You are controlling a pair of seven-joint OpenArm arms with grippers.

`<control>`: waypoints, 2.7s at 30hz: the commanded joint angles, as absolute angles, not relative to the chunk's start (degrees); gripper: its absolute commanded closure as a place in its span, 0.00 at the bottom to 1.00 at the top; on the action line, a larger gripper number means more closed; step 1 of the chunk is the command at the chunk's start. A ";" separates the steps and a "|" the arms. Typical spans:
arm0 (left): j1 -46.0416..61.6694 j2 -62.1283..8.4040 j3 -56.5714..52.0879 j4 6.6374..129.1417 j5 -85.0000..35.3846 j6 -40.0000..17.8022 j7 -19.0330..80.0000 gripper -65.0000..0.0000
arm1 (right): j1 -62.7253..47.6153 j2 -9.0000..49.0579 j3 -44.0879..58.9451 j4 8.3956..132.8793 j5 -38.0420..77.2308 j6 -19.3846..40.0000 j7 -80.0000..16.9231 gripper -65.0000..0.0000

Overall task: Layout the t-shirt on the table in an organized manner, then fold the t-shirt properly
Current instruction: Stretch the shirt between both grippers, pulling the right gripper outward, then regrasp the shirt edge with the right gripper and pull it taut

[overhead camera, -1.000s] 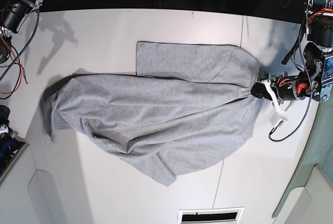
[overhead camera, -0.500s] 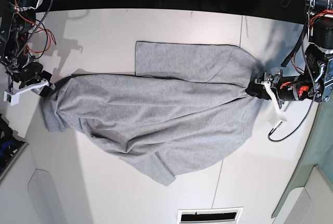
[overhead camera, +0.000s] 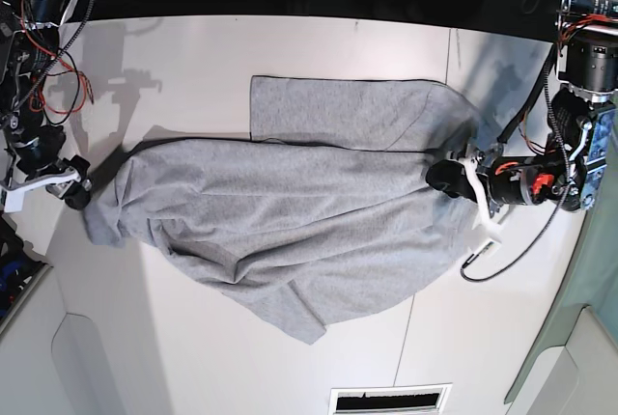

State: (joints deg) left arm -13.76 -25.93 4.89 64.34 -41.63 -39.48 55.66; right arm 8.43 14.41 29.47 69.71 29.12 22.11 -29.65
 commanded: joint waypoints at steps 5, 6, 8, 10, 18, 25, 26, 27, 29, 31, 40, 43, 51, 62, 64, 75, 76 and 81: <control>-14.72 -26.52 4.54 62.33 -40.56 -40.00 51.46 0.63 | 9.47 13.45 29.65 77.65 30.28 23.79 -31.53 0.55; -14.74 -26.46 4.56 61.95 -40.47 -40.00 51.37 0.63 | 9.58 13.10 29.36 77.52 29.41 23.79 -31.44 0.55; -14.72 -26.50 4.54 61.76 -40.40 -40.00 51.31 0.63 | 10.02 12.12 28.27 76.14 27.14 22.92 -30.41 0.55; -14.74 -26.52 4.54 61.76 -40.40 -40.00 51.31 0.63 | 10.13 11.27 25.91 74.15 24.60 21.23 -27.70 0.55; -14.74 -26.52 4.54 61.76 -40.40 -40.00 51.40 0.63 | 10.11 11.05 14.52 68.03 15.16 11.68 -20.38 0.60; -14.70 -26.52 4.54 61.76 -38.87 -40.00 51.35 0.63 | 10.11 10.90 17.10 71.22 11.66 11.70 -21.32 1.00; -14.70 -26.52 4.54 61.76 -38.41 -39.94 51.27 0.63 | 10.11 10.92 18.22 72.27 11.60 11.70 -22.50 1.00; -14.70 -26.52 4.54 61.76 -37.93 -39.24 51.18 0.63 | 10.07 10.92 19.57 73.54 11.55 11.75 -23.90 1.00; -14.70 -26.52 4.54 61.76 -37.10 -37.87 51.18 0.63 | 9.76 10.94 22.63 76.25 11.57 11.79 -26.02 1.00; -14.68 -26.52 4.54 61.73 -36.75 -37.71 51.20 0.63 | 8.82 10.94 26.30 79.22 11.68 12.27 -27.27 1.00; -14.24 -26.52 4.54 61.73 -36.18 -37.74 51.22 0.63 | -3.99 11.38 38.59 90.70 21.21 14.00 -31.83 1.00; -14.24 -26.52 4.56 61.73 -36.18 -37.74 51.22 0.63 | -8.78 10.70 39.03 90.37 24.32 14.39 -32.93 1.00; -14.26 -26.55 4.56 61.76 -39.03 -38.15 52.14 0.63 | -10.85 8.56 39.05 90.63 27.42 15.27 -31.00 0.44; -13.63 -24.25 4.56 62.24 -50.02 -40.00 58.11 0.63 | 2.83 11.84 28.10 85.95 17.67 18.17 -30.57 0.44; -13.61 -22.74 4.56 62.24 -48.80 -40.00 58.11 0.63 | 4.27 14.20 23.46 81.93 15.14 17.67 -30.63 0.44; -12.21 -21.61 4.54 62.22 -47.31 -40.00 57.21 0.63 | 4.91 18.98 15.88 74.43 12.53 16.84 -31.97 0.51; -12.21 -21.63 4.56 62.22 -47.31 -40.00 57.21 0.63 | 4.89 19.05 15.88 74.70 12.71 16.95 -32.29 0.58; -12.21 -21.61 4.56 62.24 -48.93 -40.00 57.21 0.63 | 4.91 19.05 15.88 75.05 13.04 16.95 -32.82 0.97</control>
State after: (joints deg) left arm -11.14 -20.97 4.82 61.28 -47.68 -39.29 57.63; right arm 3.86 18.09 15.64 73.93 12.60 16.88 -33.56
